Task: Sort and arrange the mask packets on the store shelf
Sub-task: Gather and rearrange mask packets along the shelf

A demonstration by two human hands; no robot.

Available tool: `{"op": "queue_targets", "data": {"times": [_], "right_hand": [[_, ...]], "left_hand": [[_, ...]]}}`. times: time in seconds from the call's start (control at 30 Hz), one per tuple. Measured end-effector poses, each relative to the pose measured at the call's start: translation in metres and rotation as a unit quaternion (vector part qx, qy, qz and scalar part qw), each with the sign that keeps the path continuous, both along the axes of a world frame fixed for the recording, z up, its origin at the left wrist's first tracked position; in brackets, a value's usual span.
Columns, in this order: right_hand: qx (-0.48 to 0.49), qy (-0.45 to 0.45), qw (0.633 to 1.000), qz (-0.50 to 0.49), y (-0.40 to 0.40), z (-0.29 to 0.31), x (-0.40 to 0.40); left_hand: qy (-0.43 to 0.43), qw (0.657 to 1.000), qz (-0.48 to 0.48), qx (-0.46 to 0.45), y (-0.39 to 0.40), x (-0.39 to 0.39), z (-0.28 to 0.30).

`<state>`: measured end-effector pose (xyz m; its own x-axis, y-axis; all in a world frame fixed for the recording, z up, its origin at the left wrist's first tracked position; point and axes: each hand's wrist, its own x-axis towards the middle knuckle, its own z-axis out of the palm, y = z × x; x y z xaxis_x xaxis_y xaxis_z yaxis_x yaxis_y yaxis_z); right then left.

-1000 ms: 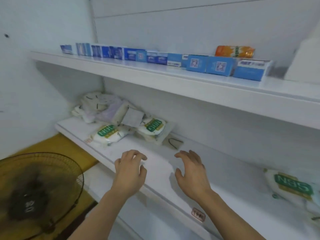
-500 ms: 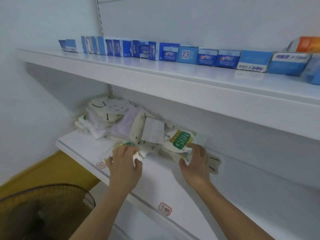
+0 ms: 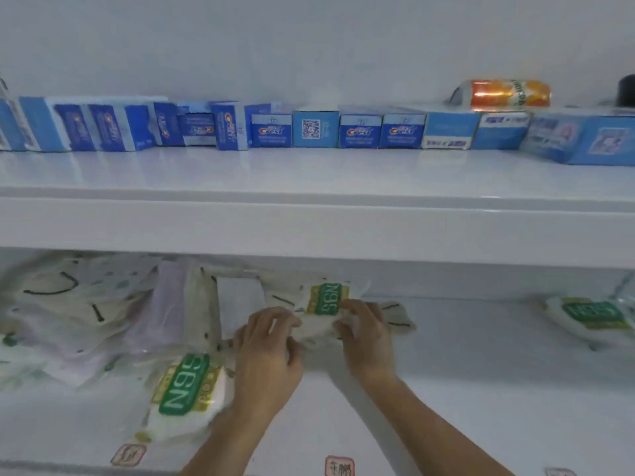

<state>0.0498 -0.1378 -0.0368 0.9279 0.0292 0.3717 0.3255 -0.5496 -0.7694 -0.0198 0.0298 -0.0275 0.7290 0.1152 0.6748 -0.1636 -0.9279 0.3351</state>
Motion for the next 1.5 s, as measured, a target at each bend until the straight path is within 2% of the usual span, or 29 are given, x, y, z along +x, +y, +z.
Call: {"op": "queue_targets", "data": {"times": [0.1,0.2,0.37,0.43,0.5,0.53,0.6,0.67,0.73,0.8,0.9,1.07,1.2,1.27,1.33,1.4,1.5], "right_hand": [[0.009,-0.076,0.994,-0.075,-0.062,0.007,-0.012],[-0.003,-0.118,0.981,-0.153,-0.136,0.008,-0.025],[-0.004,-0.091,0.952,-0.293,-0.257,0.009,-0.022],[-0.018,-0.004,0.959,-0.282,-0.295,0.004,-0.01],[-0.072,0.1,0.973,-0.197,-0.32,-0.005,-0.001],[-0.106,0.125,0.972,-0.166,-0.326,-0.011,0.003],[-0.166,0.103,0.967,-0.164,-0.33,-0.021,0.004],[-0.205,0.04,0.957,-0.2,-0.319,-0.027,0.002],[-0.225,-0.039,0.954,-0.193,-0.297,-0.028,0.002],[-0.226,-0.105,0.959,-0.132,-0.269,-0.024,0.003],[-0.197,-0.145,0.969,-0.036,-0.216,-0.019,0.001],[-0.153,-0.159,0.969,0.111,-0.109,-0.016,-0.014],[-0.15,-0.099,0.951,0.249,-0.021,-0.009,-0.043],[-0.15,-0.082,0.94,0.296,0.017,-0.008,-0.059],[-0.154,-0.069,0.929,0.33,0.049,-0.009,-0.073],[-0.16,-0.037,0.923,0.349,0.074,-0.01,-0.086],[-0.152,0.008,0.929,0.338,0.097,-0.012,-0.096]], "left_hand": [[-0.037,0.994,-0.07,-0.07,-0.042,0.022,-0.007],[0.013,0.985,-0.136,-0.102,-0.1,0.038,-0.022],[0.13,0.978,-0.163,-0.017,-0.172,0.06,-0.049],[0.162,0.976,-0.144,0.0,-0.187,0.069,-0.052],[0.195,0.97,-0.134,0.05,-0.195,0.075,-0.056],[0.209,0.967,-0.126,0.066,-0.196,0.077,-0.057],[0.226,0.965,-0.113,0.065,-0.196,0.08,-0.058],[0.215,0.969,-0.105,0.056,-0.194,0.078,-0.058],[0.198,0.974,-0.098,0.046,-0.192,0.072,-0.056],[0.169,0.981,-0.088,0.023,-0.186,0.059,-0.053],[0.129,0.99,-0.052,0.013,-0.165,0.035,-0.042],[0.072,0.996,0.045,-0.019,-0.084,-0.016,-0.012],[0.015,0.991,0.134,-0.021,-0.004,-0.075,-0.008],[0.055,0.978,0.2,-0.016,0.033,-0.101,-0.016],[0.132,0.963,0.236,-0.006,0.061,-0.118,-0.027],[0.179,0.959,0.22,-0.011,0.079,-0.128,-0.038],[0.149,0.975,0.163,-0.04,0.093,-0.13,-0.044]]}}
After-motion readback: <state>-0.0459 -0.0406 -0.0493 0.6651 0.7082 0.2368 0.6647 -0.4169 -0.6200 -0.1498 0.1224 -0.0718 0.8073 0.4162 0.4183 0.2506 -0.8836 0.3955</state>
